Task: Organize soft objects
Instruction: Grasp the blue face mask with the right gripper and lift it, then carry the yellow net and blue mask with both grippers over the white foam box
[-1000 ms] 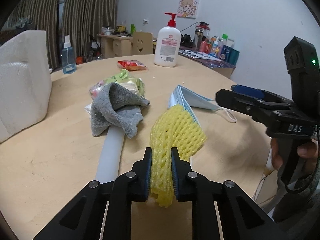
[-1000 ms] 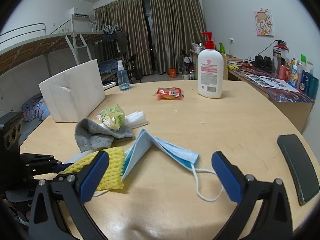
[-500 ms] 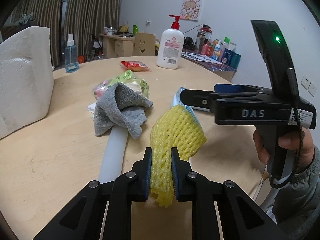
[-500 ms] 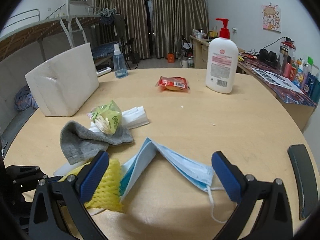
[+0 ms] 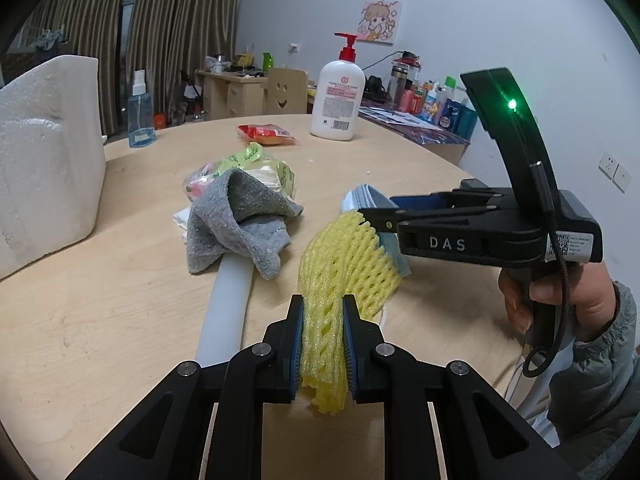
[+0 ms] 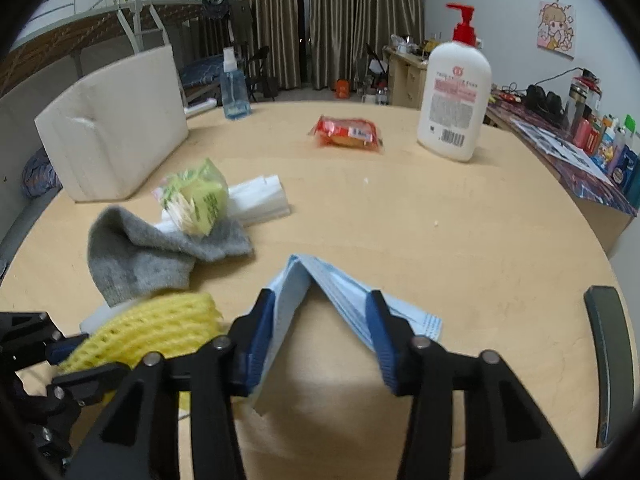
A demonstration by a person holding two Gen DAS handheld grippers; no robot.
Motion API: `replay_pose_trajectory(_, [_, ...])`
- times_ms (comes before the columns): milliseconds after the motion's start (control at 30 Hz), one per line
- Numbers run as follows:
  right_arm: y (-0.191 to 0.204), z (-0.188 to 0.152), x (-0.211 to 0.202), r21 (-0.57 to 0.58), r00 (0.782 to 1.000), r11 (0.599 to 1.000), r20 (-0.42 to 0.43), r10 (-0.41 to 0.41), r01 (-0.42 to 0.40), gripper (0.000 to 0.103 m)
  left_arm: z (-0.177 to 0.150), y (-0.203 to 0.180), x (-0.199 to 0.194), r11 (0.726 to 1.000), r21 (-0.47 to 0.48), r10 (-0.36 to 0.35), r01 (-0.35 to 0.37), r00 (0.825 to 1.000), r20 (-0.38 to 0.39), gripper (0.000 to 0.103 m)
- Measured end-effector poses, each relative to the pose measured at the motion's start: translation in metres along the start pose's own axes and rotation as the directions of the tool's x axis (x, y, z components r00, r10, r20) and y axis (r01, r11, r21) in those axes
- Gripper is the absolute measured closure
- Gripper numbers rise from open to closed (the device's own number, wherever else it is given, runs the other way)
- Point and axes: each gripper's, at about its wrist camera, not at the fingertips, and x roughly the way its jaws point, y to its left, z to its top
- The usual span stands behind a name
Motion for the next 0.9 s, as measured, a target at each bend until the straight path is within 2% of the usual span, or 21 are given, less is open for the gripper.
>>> replay_pose_trajectory(133, [0.001,-0.004,0.002,-0.01,1.0,1.0,-0.009,0.026,-0.026,0.071,0.0,0.0,-0.001,1.0,0.0,-0.001,0.001,1.0,0.005,0.084])
replay_pose_trajectory(167, [0.0,-0.004,0.002,-0.007,0.999,0.999,-0.004,0.032,-0.032,0.079,0.0,0.0,-0.001,1.0,-0.001,-0.001,0.001,1.0,0.008,0.084])
replay_pose_trajectory(267, [-0.006,-0.006,-0.001,0.027,0.997,0.997,0.015,0.073,-0.073,0.083,-0.001,0.0,-0.003,1.0,-0.003,0.005,-0.005,1.0,0.023,0.084])
replay_pose_trajectory(367, [-0.014,-0.008,-0.014,0.079,0.991,0.99,0.065,0.116,-0.121,0.083,-0.001,0.0,-0.007,1.0,-0.002,-0.001,0.001,0.999,0.042,0.084])
replay_pose_trajectory(500, [-0.017,-0.007,-0.034,0.097,0.986,0.988,0.128,0.111,-0.123,0.083,-0.003,-0.003,-0.013,1.0,0.02,-0.007,0.005,0.997,0.077,0.084])
replay_pose_trajectory(633, [-0.016,-0.008,-0.053,0.09,0.98,0.99,0.177,0.094,-0.111,0.083,-0.002,-0.002,-0.021,1.0,0.0,-0.01,0.01,0.996,0.091,0.084])
replay_pose_trajectory(900, [-0.017,-0.007,-0.077,0.086,0.966,0.991,0.244,0.081,-0.105,0.082,0.003,-0.006,-0.044,1.0,0.001,0.007,-0.007,0.988,0.154,0.084])
